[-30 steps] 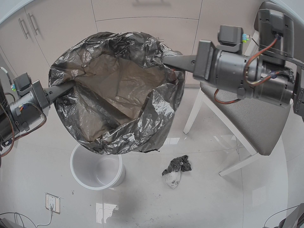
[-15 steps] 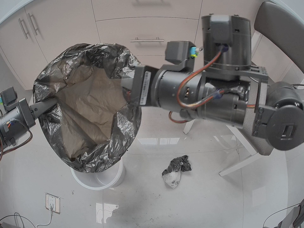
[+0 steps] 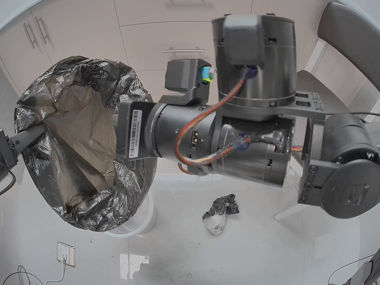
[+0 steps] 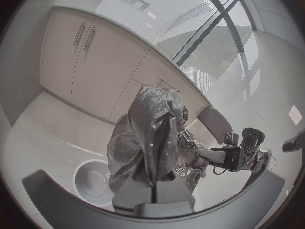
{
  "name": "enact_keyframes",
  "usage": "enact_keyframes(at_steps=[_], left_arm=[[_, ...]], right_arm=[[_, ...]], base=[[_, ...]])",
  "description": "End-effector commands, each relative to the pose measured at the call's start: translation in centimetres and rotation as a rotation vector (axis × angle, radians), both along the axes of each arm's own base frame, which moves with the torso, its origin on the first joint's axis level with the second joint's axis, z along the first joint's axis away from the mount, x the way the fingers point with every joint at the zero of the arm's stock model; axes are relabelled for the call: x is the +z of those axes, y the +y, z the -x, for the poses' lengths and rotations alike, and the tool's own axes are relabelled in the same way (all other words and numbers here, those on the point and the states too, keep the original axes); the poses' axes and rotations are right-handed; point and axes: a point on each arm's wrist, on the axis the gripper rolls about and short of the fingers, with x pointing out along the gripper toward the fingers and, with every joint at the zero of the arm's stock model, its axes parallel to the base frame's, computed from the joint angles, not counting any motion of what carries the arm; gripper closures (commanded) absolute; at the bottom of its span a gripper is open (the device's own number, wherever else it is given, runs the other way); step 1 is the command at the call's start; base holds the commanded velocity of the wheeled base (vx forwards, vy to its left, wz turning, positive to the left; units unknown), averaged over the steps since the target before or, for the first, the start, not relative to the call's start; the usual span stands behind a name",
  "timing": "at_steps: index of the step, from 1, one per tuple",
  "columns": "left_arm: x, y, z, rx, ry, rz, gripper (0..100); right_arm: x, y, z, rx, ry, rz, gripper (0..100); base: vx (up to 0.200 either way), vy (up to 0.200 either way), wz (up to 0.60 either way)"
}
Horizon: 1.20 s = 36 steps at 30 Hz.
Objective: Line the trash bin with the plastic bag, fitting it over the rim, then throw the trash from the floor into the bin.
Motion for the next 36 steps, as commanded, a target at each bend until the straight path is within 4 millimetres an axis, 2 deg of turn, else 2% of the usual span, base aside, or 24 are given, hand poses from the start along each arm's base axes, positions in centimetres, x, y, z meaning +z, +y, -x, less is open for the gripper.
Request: enact_keyframes(at_steps=[1,7,16,17,20,25,28,36], left_arm=[[0.7,0.2,1.2,0.023,-0.048,-0.001,100],[0.5,0.3,1.7,0.037,-0.04,-0.007,100],[-1.8,0.4,1.1,0.045,0.035,-0.053,100],[-2.1,0.4,0.9,0.042,0.05,-0.055,100],[-2.6,0.4,-0.1,0.042,0.085,-0.055,100],[-3.4,0.5,-1.6,0.048,0.14,-0.058,100],[-3.9,0.6,-3.2,0.049,0.161,-0.056,100],[-5.1,0.7,-6.1,0.046,0.177,-0.06,100]], right_arm=[[0.3,0.3,0.4,0.013,-0.005,-0.009,100],[0.4,0.4,0.4,0.015,-0.008,-0.014,100],[-3.0,2.7,-0.9,-0.003,0.025,0.055,100],[-3.9,3.4,-1.3,-0.026,0.029,0.072,100],[-4.8,4.2,-2.0,-0.049,0.034,0.082,100],[-5.9,4.9,-2.7,-0.057,0.042,0.098,100],[-7.1,5.5,-3.2,-0.064,0.053,0.122,100],[-8.0,5.7,-5.6,-0.125,0.046,0.126,100]], base=[[0.0,0.0,0.0],[0.0,0.0,0.0],[0.0,0.0,0.0],[0.0,0.0,0.0],[0.0,0.0,0.0],[0.0,0.0,0.0],[0.0,0.0,0.0],[0.0,0.0,0.0]])
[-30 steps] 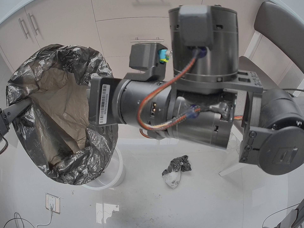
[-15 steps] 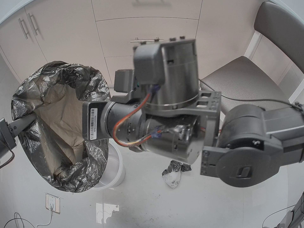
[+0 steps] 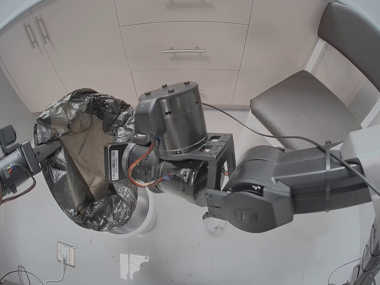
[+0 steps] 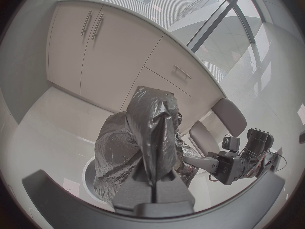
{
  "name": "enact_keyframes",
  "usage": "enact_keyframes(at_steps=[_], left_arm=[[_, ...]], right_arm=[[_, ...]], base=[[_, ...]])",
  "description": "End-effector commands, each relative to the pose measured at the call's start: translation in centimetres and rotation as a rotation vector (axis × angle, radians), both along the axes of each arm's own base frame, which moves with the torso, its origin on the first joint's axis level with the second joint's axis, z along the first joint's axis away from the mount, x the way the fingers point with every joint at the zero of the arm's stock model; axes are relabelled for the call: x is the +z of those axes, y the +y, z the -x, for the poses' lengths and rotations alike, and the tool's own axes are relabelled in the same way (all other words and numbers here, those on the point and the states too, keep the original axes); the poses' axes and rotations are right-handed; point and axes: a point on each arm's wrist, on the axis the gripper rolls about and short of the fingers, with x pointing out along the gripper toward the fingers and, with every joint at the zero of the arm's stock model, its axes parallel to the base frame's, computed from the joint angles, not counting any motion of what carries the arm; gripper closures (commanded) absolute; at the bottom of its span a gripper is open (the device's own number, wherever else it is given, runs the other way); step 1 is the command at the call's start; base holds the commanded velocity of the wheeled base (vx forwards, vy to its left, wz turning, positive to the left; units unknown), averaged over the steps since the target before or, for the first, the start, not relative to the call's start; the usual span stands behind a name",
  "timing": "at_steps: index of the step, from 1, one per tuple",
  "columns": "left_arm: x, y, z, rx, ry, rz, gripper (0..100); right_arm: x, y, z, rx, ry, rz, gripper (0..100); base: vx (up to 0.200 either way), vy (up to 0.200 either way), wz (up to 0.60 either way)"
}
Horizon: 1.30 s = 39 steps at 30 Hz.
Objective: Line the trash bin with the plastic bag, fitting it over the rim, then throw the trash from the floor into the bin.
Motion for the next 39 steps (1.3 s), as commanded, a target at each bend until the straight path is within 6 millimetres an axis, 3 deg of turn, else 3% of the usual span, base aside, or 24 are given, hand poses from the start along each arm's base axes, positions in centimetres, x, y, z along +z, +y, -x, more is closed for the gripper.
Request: enact_keyframes(at_steps=[1,13,22,39], left_arm=[[-1.6,0.1,-2.5,-0.001,0.069,0.002,100],[-5.4,0.1,-4.2,-0.003,0.095,0.005,100],[-8.5,0.4,-5.1,0.007,0.155,0.008,100],[-13.1,0.5,-7.5,0.056,0.19,-0.005,100]], right_arm=[[-1.4,0.4,-1.8,-0.038,0.003,0.02,100],[-1.9,0.1,-3.4,-0.106,-0.005,0.026,100],[-5.6,1.8,-3.9,-0.117,0.026,0.091,100],[-8.8,2.9,-4.6,-0.134,0.049,0.14,100]], base=[[0.0,0.0,0.0],[0.0,0.0,0.0],[0.0,0.0,0.0],[0.0,0.0,0.0]])
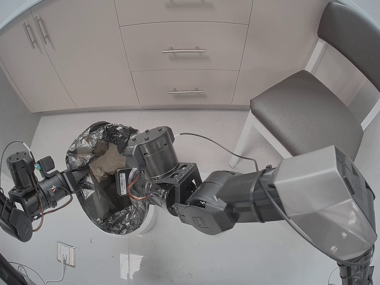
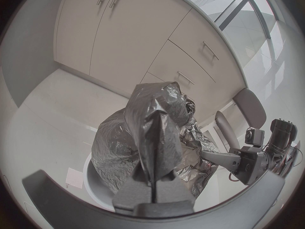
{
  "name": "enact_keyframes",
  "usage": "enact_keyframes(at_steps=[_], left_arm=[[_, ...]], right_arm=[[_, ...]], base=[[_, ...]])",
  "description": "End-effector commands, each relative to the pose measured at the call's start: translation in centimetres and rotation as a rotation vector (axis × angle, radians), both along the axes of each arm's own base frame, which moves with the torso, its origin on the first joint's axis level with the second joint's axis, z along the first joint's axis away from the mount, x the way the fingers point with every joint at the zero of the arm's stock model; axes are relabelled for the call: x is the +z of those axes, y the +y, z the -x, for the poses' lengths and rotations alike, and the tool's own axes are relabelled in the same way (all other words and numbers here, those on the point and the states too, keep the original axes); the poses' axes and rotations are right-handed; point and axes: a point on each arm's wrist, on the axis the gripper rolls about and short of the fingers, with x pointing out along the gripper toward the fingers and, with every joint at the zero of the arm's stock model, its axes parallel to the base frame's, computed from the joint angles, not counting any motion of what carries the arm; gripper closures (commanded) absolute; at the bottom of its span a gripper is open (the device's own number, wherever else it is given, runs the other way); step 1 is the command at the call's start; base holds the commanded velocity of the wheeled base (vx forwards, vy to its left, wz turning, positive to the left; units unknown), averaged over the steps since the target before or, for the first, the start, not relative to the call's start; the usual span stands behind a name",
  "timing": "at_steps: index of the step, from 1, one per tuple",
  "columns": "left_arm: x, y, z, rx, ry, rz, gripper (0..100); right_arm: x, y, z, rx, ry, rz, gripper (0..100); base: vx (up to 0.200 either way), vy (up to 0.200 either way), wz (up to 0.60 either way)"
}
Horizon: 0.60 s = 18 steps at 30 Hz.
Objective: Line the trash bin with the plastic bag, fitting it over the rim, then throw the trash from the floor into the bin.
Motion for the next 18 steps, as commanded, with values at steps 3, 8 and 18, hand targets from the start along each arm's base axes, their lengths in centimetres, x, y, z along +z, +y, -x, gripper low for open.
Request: enact_keyframes(at_steps=[3,8,18], left_arm=[[-2.8,0.2,-0.4,0.007,0.084,0.005,100],[-3.7,0.3,-0.7,0.013,0.102,0.006,100],[-5.0,0.0,-0.6,0.002,0.121,0.006,100]], right_arm=[[-1.8,0.7,0.3,0.006,0.017,0.031,100],[-3.1,1.2,0.3,0.009,0.029,0.052,100],[-4.2,1.3,0.1,0.005,0.042,0.071,100]], base=[[0.0,0.0,0.0],[0.0,0.0,0.0],[0.0,0.0,0.0]])
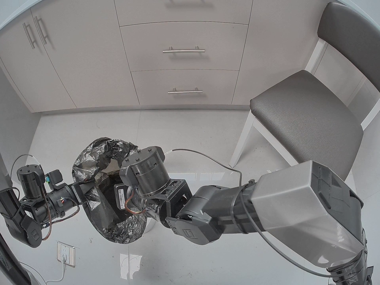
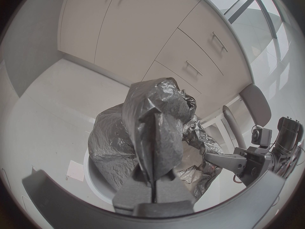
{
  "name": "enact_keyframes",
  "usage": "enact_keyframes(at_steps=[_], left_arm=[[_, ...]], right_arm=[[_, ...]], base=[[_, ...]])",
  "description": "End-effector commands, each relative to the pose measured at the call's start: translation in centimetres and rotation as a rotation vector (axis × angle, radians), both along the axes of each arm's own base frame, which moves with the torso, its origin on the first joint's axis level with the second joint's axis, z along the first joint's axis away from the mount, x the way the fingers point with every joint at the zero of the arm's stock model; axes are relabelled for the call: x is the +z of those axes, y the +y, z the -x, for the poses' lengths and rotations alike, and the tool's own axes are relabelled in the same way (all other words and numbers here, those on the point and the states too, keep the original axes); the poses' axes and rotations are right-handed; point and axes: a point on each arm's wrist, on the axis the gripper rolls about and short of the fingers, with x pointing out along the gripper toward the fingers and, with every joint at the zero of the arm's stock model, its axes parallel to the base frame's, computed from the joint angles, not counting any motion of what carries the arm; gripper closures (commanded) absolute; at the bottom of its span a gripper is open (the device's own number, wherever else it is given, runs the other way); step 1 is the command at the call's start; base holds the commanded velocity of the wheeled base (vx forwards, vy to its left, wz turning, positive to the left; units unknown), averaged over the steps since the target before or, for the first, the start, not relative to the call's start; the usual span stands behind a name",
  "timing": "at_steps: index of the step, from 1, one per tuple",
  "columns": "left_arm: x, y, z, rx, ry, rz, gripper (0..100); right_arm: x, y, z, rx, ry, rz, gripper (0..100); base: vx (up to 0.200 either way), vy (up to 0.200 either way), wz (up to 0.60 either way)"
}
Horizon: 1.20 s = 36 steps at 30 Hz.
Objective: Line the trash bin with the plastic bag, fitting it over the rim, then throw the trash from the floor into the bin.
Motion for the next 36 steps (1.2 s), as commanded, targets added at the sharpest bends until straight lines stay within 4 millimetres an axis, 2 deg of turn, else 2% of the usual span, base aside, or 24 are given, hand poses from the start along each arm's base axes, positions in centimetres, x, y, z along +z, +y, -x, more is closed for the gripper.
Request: enact_keyframes(at_steps=[1,13,20,30,33,36], left_arm=[[-1.3,-0.1,0.0,-0.001,0.049,0.003,100],[-4.1,0.1,0.6,0.006,0.113,0.006,100],[-4.6,0.3,0.7,-0.002,0.116,-0.038,100],[-4.5,2.0,1.2,0.087,0.1,-0.13,100],[-5.0,2.8,2.0,0.108,0.117,-0.2,100],[-5.1,2.7,2.6,0.13,0.144,-0.227,100]], right_arm=[[-1.0,0.1,-0.1,0.0,0.011,0.016,100],[-3.3,0.4,0.2,-0.043,0.022,0.072,100],[-3.8,0.7,0.6,-0.036,0.031,0.08,100],[-4.5,0.8,0.9,-0.03,0.039,0.096,100],[-4.7,0.7,0.8,-0.032,0.041,0.101,100],[-4.7,0.5,0.5,-0.037,0.04,0.104,100]], base=[[0.0,0.0,0.0],[0.0,0.0,0.0],[0.0,0.0,0.0],[0.0,0.0,0.0],[0.0,0.0,0.0],[0.0,0.0,0.0]])
